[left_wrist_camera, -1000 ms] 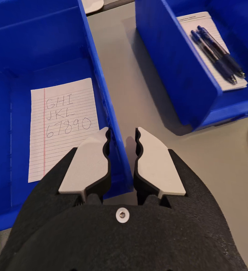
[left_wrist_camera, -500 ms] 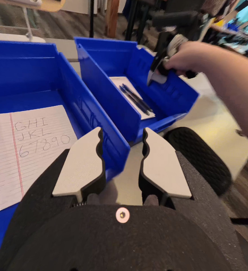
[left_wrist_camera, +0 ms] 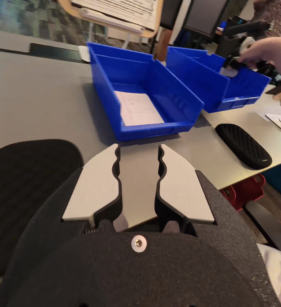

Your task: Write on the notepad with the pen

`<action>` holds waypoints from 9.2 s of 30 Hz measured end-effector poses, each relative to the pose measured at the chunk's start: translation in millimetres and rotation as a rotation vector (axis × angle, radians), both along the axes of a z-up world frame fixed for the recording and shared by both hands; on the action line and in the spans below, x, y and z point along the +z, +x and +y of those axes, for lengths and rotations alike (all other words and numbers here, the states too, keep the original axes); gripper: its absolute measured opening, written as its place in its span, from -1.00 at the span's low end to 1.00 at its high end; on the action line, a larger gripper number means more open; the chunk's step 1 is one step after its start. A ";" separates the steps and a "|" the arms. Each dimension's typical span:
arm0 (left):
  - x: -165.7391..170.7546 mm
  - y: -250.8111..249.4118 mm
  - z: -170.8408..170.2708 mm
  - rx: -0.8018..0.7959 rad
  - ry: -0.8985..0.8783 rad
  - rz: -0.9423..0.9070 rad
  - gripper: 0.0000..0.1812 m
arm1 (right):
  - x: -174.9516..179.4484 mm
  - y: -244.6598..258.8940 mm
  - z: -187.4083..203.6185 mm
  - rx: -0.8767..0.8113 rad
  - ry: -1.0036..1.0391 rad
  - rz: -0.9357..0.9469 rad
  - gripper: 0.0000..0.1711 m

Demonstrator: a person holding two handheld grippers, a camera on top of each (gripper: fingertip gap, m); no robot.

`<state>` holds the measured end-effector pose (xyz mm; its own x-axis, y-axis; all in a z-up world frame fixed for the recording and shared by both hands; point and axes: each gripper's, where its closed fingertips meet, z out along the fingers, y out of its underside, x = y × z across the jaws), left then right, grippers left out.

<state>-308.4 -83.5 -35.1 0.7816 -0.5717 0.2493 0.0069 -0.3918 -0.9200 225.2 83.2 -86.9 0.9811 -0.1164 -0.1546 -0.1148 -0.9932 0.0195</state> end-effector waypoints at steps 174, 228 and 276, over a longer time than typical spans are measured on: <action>72.8 -126.0 147.4 -0.019 -0.099 0.088 -0.62 | -39.7 74.5 -22.1 -0.051 0.162 -0.033 -0.93; -109.4 -136.1 263.5 0.223 -0.796 0.616 -0.71 | 201.2 -147.7 47.8 0.439 1.447 0.146 -0.69; -109.8 311.6 120.7 0.012 -0.802 0.278 -0.88 | 221.7 -92.3 20.0 0.287 1.554 0.475 -0.72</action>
